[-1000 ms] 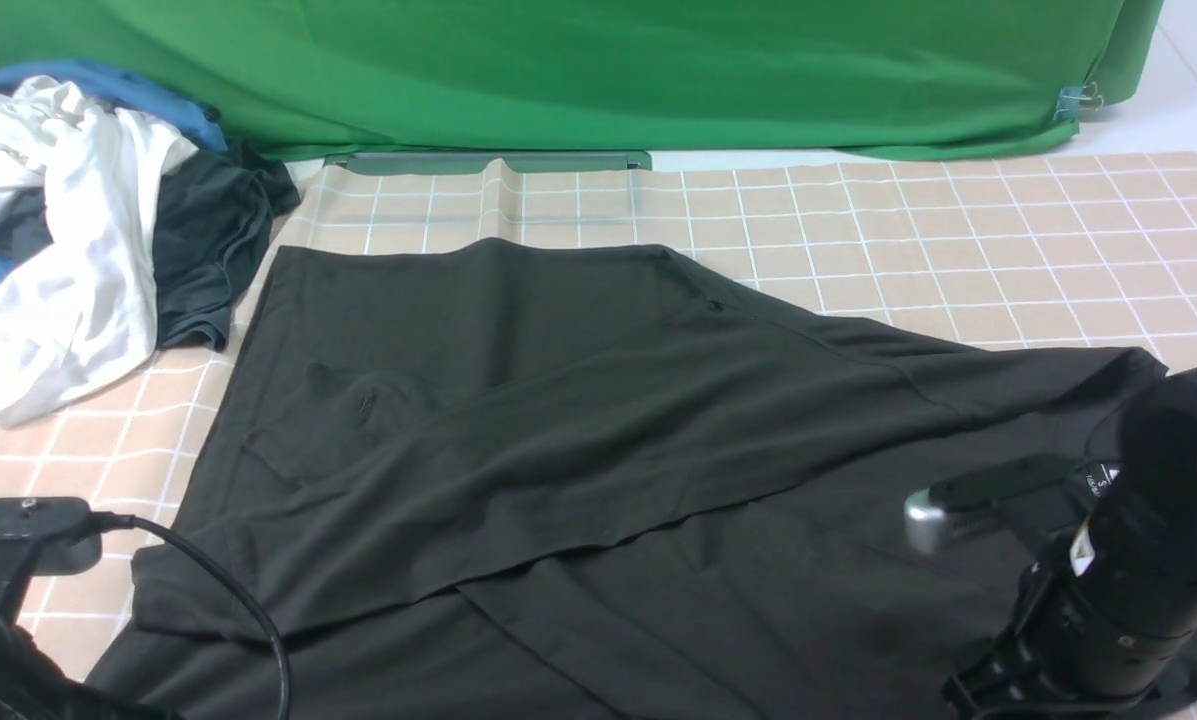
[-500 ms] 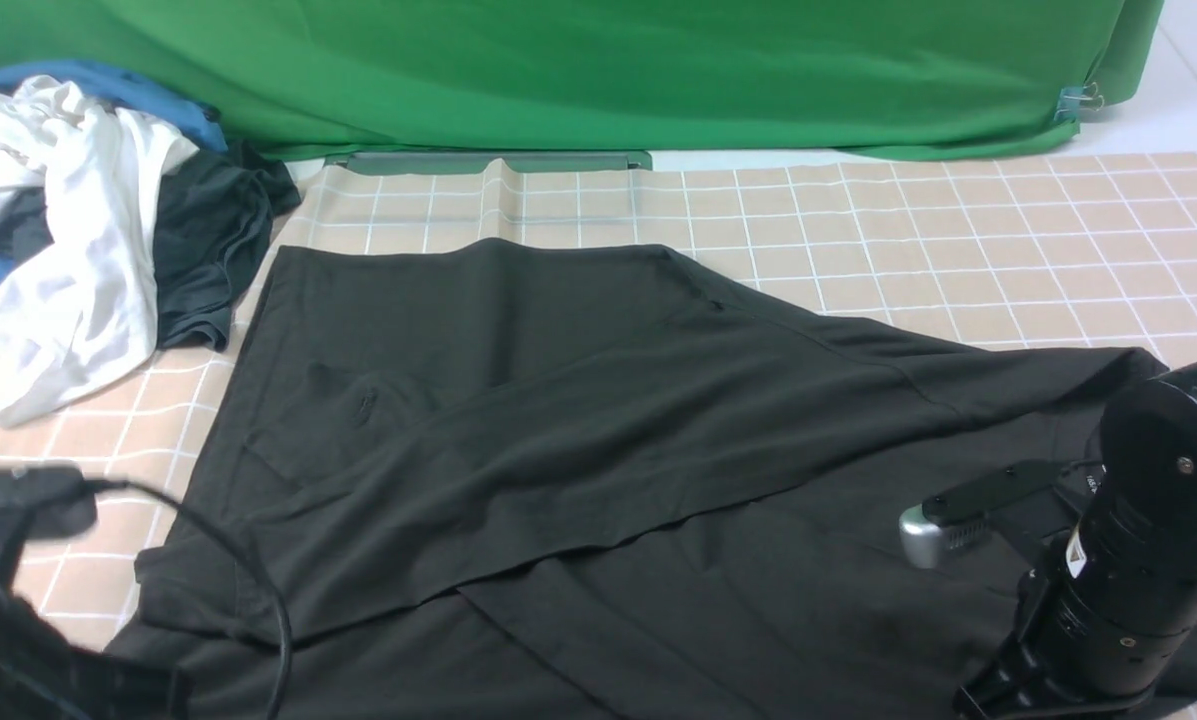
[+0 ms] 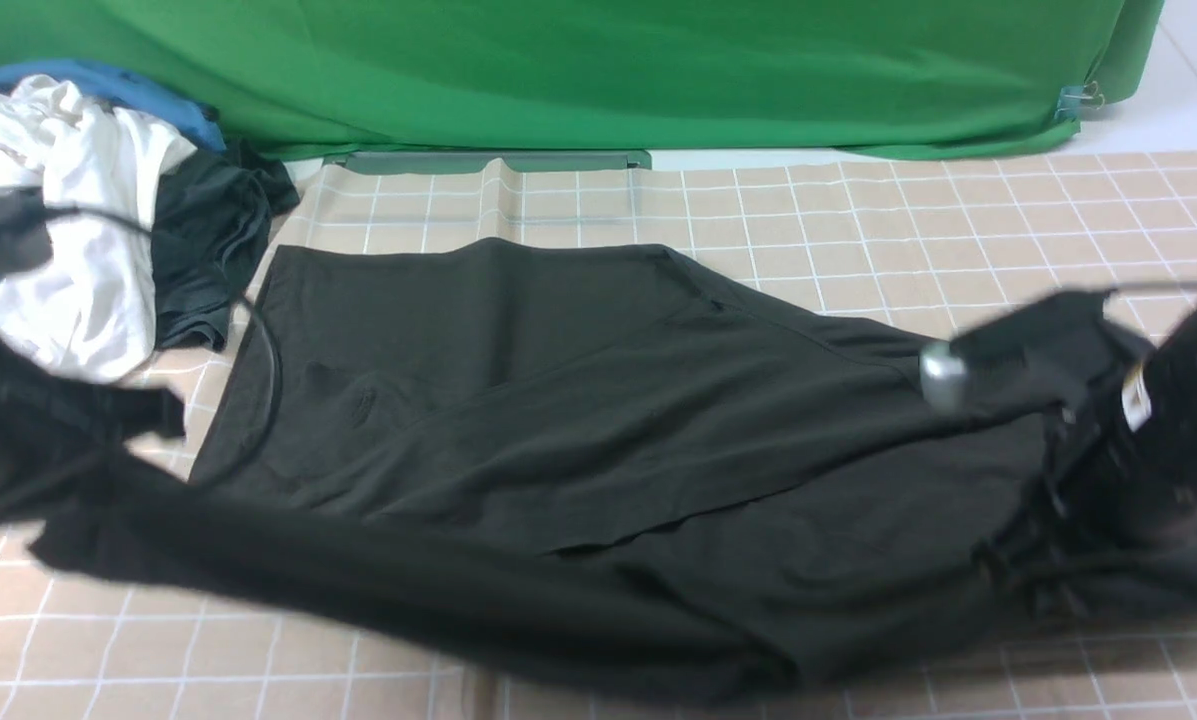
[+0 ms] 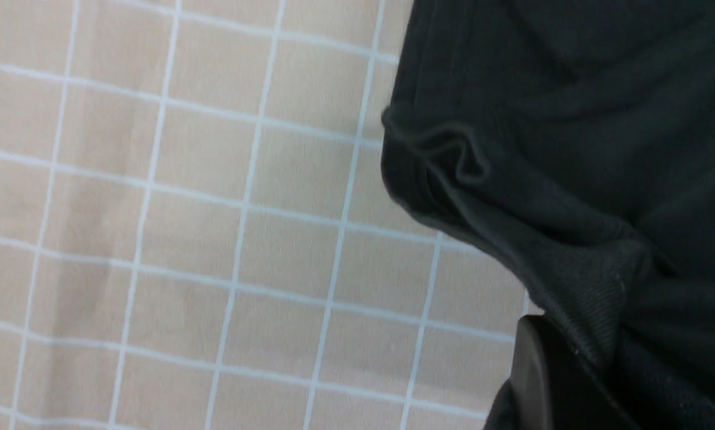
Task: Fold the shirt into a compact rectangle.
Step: 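Fold the black garment in half by bringing its near edge over to the far edge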
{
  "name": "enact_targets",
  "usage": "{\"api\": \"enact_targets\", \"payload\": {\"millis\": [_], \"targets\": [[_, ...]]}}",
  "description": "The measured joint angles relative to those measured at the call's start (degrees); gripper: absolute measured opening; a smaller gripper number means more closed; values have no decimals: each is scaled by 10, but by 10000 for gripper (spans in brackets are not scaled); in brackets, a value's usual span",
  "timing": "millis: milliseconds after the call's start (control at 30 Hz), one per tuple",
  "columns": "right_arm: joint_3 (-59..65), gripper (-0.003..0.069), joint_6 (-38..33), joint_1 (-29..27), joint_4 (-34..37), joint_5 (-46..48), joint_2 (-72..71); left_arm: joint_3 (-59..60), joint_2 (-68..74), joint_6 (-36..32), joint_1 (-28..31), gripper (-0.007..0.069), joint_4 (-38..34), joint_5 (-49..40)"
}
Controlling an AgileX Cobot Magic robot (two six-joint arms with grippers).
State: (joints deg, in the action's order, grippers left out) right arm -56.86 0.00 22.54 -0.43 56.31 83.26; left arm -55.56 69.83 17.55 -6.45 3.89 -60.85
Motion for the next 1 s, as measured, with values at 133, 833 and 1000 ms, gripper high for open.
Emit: {"api": "enact_targets", "payload": {"millis": [133,833,1000], "targets": [[-67,45,-4,-35,-2,5,42,-61,72,-27,35,20,-27,30],[-468,143,-39,-114,-4,-16,391,-409,465,-47,81,20,-90,56],[-508,380,-46,-114,-5,-15,399,-413,475,-48,81,73,-83,74]]}}
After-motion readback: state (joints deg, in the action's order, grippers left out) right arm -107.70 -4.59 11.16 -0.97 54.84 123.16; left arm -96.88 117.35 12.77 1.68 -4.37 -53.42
